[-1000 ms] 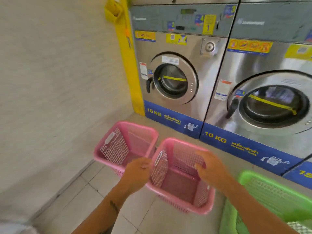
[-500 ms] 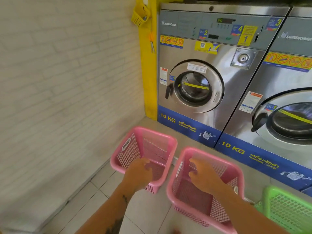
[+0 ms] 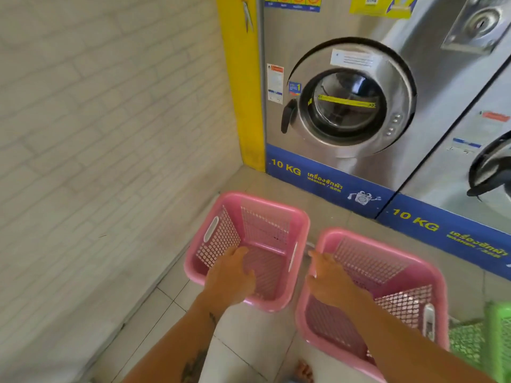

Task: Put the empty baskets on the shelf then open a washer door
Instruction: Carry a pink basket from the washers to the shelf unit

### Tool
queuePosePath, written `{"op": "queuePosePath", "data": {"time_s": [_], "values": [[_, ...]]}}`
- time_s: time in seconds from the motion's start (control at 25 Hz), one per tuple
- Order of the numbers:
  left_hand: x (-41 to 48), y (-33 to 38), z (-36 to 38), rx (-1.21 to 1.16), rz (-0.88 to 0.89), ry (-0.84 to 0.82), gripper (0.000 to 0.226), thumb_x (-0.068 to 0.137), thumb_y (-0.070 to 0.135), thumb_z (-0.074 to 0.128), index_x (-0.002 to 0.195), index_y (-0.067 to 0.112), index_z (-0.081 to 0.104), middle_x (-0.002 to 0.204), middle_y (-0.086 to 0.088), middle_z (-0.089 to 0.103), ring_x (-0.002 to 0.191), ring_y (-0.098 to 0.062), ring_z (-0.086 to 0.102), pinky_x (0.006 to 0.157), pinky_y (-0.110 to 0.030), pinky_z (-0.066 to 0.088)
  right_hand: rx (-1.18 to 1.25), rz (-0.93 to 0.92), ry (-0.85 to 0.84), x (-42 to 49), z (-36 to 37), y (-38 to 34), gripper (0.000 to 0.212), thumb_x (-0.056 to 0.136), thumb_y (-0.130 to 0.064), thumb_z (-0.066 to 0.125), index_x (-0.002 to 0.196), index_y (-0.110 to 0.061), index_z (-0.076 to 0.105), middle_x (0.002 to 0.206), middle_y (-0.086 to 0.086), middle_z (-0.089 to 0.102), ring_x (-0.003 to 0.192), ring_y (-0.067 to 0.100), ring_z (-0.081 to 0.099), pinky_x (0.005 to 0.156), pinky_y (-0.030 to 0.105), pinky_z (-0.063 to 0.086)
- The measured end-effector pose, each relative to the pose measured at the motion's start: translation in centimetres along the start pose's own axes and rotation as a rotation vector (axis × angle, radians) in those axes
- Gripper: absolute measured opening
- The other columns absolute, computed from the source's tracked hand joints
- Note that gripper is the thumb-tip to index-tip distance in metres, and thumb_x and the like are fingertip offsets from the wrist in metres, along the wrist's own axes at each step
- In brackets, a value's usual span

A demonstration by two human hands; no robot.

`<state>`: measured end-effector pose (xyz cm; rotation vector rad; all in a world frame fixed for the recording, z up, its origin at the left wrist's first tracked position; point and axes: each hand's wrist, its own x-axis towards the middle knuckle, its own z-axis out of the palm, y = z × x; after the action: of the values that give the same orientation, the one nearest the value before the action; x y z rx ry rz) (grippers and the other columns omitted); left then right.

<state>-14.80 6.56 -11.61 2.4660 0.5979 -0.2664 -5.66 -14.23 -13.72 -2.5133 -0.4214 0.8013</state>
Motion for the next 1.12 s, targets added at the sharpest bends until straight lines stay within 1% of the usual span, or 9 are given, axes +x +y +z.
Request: {"op": "queuePosePath", "data": {"time_s": [0.16,0.28,0.4,0.48,0.56,0.72,0.84,0.96,1.12], "values": [[4.8,-2.9,0.8,0.159,-0.042,-0.019,0.056,0.090,0.038,0.050,0.142,0.024,0.036,0.148,0.000,0.037,0.134,-0.023,0.037,0.110,-0.042,0.034,-0.029,0.063,-0.006,4.5,1.4,-0.3,0.058,0.091,-0.009,0.053,0.146,-0.014,0.034,0.148,0.011,0.039,0.134,0.031,0.043,0.108,0.040,0.039],[9.7,-6.6,1.6,0.216,-0.070,-0.036,0.066,0.088,0.045,0.048,0.148,0.028,0.026,0.158,-0.002,0.024,0.144,-0.028,0.024,0.116,-0.047,0.025,0.003,0.113,-0.022,8.8,3.8,-0.2,0.060,0.087,-0.013,0.056,0.143,-0.018,0.036,0.145,0.011,0.041,0.126,0.032,0.052,0.100,0.042,0.050],[14.7,-11.0,2.5,0.267,-0.049,-0.003,0.070,0.085,0.049,0.049,0.147,0.031,0.023,0.158,-0.003,0.023,0.143,-0.029,0.026,0.115,-0.049,0.028,0.041,0.168,-0.017,13.1,6.9,0.4,0.064,0.084,-0.016,0.058,0.142,-0.023,0.033,0.139,0.010,0.043,0.109,0.031,0.063,0.079,0.039,0.061],[18.5,-14.4,3.4,0.305,0.001,0.018,0.072,0.084,0.046,0.051,0.147,0.029,0.021,0.157,-0.004,0.024,0.140,-0.029,0.029,0.111,-0.049,0.031,0.023,0.229,0.025,16.0,9.3,0.9,0.073,0.084,-0.012,0.057,0.148,-0.025,0.025,0.147,0.011,0.034,0.123,0.033,0.054,0.085,0.045,0.058],[22.0,-17.5,4.2,0.350,0.037,0.026,0.078,0.082,0.042,0.054,0.149,0.026,0.017,0.156,-0.006,0.022,0.138,-0.029,0.029,0.109,-0.049,0.033,0.005,0.289,0.057,18.5,11.4,1.5,0.081,0.081,-0.008,0.055,0.150,-0.029,0.017,0.152,0.009,0.026,0.139,0.034,0.034,0.099,0.054,0.049],[28.0,-22.7,7.0,0.418,0.092,0.000,0.082,0.079,0.028,0.060,0.150,0.021,0.020,0.157,-0.010,0.017,0.139,-0.032,0.026,0.109,-0.049,0.033,-0.092,0.368,0.186,22.9,15.5,3.7,0.082,0.078,-0.006,0.056,0.148,-0.020,0.016,0.152,0.012,0.025,0.142,0.037,0.025,0.113,0.057,0.031],[31.2,-26.0,8.6,0.477,0.160,-0.021,0.085,0.076,0.020,0.065,0.150,0.018,0.023,0.160,-0.011,0.011,0.143,-0.034,0.021,0.110,-0.051,0.034,-0.117,0.451,0.263,24.5,17.6,4.9,0.082,0.084,-0.013,0.056,0.149,-0.026,0.010,0.159,0.014,0.011,0.143,0.045,0.020,0.109,0.061,0.033],[32.7,-28.2,9.2,0.485,0.226,-0.019,0.088,0.076,0.014,0.069,0.150,0.016,0.022,0.162,-0.013,0.005,0.141,-0.037,0.024,0.105,-0.051,0.041,-0.159,0.452,0.232,25.2,18.1,4.8,0.095,0.082,-0.013,0.062,0.151,-0.028,-0.002,0.159,0.018,-0.001,0.142,0.050,0.019,0.103,0.061,0.038],[31.8,-28.7,7.6,0.388,0.215,0.042,0.084,0.073,0.008,0.069,0.147,0.012,0.030,0.161,-0.013,0.013,0.136,-0.039,0.030,0.096,-0.052,0.048,-0.282,0.381,0.241,25.6,16.3,3.1,0.091,0.084,-0.006,0.058,0.153,-0.017,0.000,0.159,0.023,0.001,0.139,0.049,0.029,0.101,0.052,0.043]]}}
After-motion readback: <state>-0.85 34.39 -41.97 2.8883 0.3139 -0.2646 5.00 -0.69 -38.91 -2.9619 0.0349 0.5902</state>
